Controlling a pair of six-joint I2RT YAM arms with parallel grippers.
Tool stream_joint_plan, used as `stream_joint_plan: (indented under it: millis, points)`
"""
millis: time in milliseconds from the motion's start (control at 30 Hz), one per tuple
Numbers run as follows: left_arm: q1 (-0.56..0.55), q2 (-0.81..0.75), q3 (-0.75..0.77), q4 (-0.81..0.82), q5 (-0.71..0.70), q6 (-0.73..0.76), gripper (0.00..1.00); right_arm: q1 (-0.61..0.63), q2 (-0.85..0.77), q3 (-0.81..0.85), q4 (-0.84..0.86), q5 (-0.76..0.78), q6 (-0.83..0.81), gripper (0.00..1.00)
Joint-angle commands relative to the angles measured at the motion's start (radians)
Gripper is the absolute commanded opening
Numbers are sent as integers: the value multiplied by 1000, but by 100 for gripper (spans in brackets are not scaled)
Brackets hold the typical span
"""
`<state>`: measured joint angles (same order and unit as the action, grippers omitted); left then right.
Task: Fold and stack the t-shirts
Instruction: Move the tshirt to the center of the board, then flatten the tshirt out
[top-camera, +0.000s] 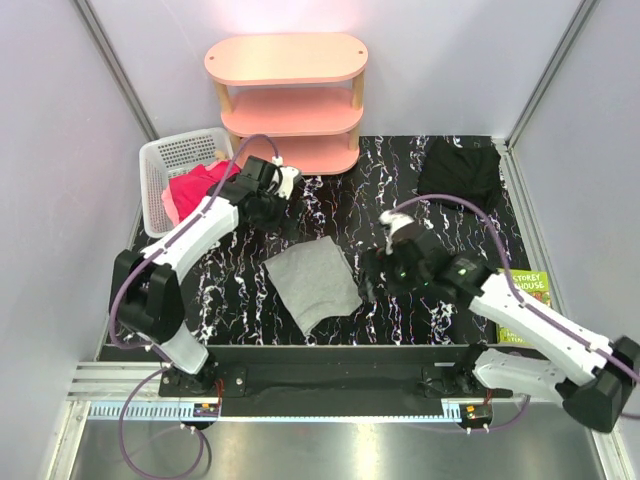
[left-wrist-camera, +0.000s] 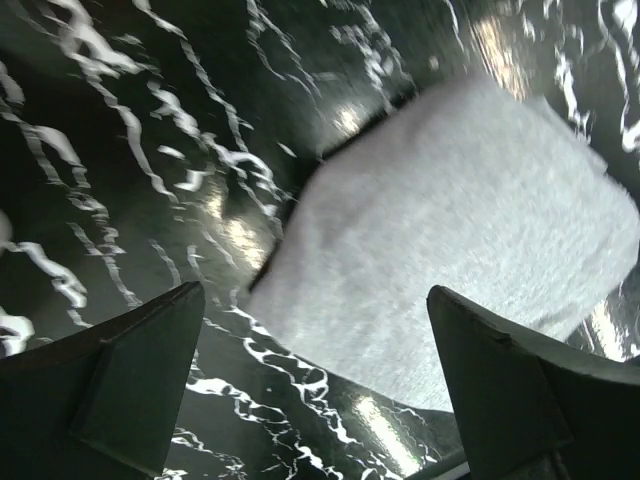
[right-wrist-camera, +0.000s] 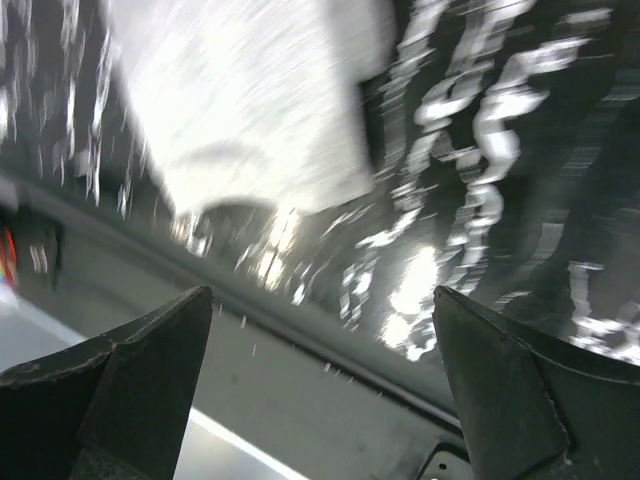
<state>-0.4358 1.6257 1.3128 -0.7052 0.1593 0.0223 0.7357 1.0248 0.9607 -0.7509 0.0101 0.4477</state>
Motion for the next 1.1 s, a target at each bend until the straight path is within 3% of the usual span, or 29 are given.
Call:
stream_joint_plan:
  millis: [0, 133, 233, 367, 533, 933, 1067]
  points:
    - [-1, -93, 56, 4, 75, 15, 99, 236, 105, 36, 25, 68, -52, 100]
    - [-1, -179, -16, -23, 74, 33, 99, 439, 239, 113, 13, 194, -132, 100]
    - [23, -231, -47, -33, 72, 36, 98, 507, 355, 180, 33, 272, -190, 99]
    - [106, -274, -55, -33, 112, 25, 97, 527, 506, 251, 38, 329, -269, 97]
    - [181, -319, -78, -42, 160, 22, 97, 551, 583, 291, 79, 343, -297, 98]
    - [488, -426, -58, -128, 316, 67, 97, 585, 758, 351, 215, 212, -277, 95]
    - [522, -454, -60, -148, 332, 83, 97, 585, 773, 335, 260, 197, -251, 94]
